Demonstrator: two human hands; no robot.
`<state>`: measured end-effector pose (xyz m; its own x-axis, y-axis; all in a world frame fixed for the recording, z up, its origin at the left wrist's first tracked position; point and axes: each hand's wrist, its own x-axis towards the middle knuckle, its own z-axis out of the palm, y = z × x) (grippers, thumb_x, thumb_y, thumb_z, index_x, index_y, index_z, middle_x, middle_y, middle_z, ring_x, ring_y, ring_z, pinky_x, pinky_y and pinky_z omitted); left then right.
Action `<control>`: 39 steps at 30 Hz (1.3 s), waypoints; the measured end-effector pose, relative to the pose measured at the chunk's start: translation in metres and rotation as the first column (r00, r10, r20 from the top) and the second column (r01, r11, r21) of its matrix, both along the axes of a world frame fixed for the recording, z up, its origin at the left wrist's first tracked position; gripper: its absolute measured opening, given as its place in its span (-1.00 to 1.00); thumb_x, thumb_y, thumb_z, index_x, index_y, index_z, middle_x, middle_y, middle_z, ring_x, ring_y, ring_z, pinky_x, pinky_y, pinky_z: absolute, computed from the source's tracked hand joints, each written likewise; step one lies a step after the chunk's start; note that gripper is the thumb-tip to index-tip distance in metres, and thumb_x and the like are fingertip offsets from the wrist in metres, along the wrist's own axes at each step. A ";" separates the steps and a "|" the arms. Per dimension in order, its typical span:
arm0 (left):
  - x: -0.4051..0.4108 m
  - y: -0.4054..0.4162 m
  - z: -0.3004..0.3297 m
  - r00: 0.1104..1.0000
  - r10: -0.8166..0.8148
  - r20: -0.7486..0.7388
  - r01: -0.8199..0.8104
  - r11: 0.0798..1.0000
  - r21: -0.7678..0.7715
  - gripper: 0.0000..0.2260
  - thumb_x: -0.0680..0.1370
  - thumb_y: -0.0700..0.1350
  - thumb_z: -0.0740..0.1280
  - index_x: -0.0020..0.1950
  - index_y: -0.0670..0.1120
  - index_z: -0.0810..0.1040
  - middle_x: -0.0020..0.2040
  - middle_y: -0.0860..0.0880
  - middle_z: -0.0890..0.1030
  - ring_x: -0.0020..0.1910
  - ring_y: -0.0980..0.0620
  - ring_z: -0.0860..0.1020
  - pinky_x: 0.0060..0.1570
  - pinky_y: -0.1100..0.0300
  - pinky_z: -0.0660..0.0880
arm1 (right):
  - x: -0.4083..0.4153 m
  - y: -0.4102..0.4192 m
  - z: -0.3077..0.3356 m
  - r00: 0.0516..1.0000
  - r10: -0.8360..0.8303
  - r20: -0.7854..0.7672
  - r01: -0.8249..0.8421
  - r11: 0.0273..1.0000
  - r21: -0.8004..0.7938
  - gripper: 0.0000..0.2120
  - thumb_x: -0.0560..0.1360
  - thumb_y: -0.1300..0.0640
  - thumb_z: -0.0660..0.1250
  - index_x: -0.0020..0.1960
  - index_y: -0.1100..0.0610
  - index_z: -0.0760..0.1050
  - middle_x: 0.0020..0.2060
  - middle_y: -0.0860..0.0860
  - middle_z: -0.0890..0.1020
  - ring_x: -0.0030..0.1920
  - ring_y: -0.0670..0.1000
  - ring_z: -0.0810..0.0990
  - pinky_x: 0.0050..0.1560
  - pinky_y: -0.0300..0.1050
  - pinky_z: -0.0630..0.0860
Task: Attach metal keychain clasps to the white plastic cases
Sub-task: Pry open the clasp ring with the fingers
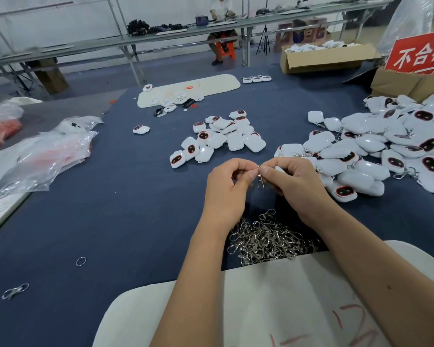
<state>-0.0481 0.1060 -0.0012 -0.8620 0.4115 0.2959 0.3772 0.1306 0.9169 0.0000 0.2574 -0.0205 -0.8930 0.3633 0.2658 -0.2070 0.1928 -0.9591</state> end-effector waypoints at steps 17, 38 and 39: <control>-0.002 0.001 -0.005 0.998 0.046 -0.047 -0.050 0.996 -0.079 -0.77 0.64 -0.24 0.32 -0.10 0.08 0.58 -0.17 0.11 0.65 -0.21 0.13 0.57 -0.08 0.09 0.59 | 0.006 -0.003 0.005 0.999 -0.032 0.008 0.030 0.977 0.213 -0.85 0.55 0.18 0.43 -0.18 0.08 0.69 -0.28 -0.14 0.70 -0.23 -0.21 0.60 -0.14 -0.37 0.47; 0.001 0.000 0.002 0.999 0.011 0.036 -0.011 1.000 0.018 -0.85 0.61 -0.26 0.38 -0.10 -0.04 0.63 -0.21 0.06 0.64 -0.22 0.10 0.58 0.01 -0.07 0.63 | 0.007 -0.003 0.005 0.994 -0.066 -0.086 0.067 0.998 0.008 -0.94 0.48 0.10 0.49 -0.12 0.02 0.75 -0.19 0.01 0.76 -0.12 -0.04 0.66 0.16 0.14 0.60; 0.001 -0.001 0.003 0.999 0.009 0.039 -0.009 1.000 0.014 -0.85 0.60 -0.25 0.39 -0.11 -0.03 0.62 -0.21 0.08 0.63 -0.20 0.06 0.58 0.02 -0.09 0.63 | 0.007 -0.003 0.005 0.995 -0.061 -0.084 0.061 0.998 -0.001 -0.94 0.48 0.09 0.49 -0.11 0.02 0.75 -0.19 0.02 0.76 -0.11 -0.02 0.66 0.16 0.17 0.60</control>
